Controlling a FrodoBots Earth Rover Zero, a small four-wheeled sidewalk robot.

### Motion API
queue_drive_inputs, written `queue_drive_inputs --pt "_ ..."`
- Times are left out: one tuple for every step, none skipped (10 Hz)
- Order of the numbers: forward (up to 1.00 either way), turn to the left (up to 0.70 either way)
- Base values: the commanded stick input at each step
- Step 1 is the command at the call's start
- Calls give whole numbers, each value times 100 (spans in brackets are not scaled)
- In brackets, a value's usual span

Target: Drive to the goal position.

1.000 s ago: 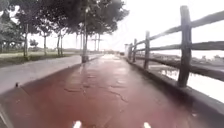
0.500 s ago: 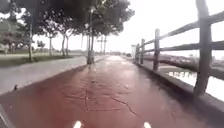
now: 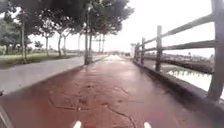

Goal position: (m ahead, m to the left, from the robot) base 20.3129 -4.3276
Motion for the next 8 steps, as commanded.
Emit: queue_drive_inputs --pt "50 0" --pt "50 0" --pt "50 28" --pt "50 50" --pt "50 50" --pt "50 50" --pt "50 50" --pt "50 50"
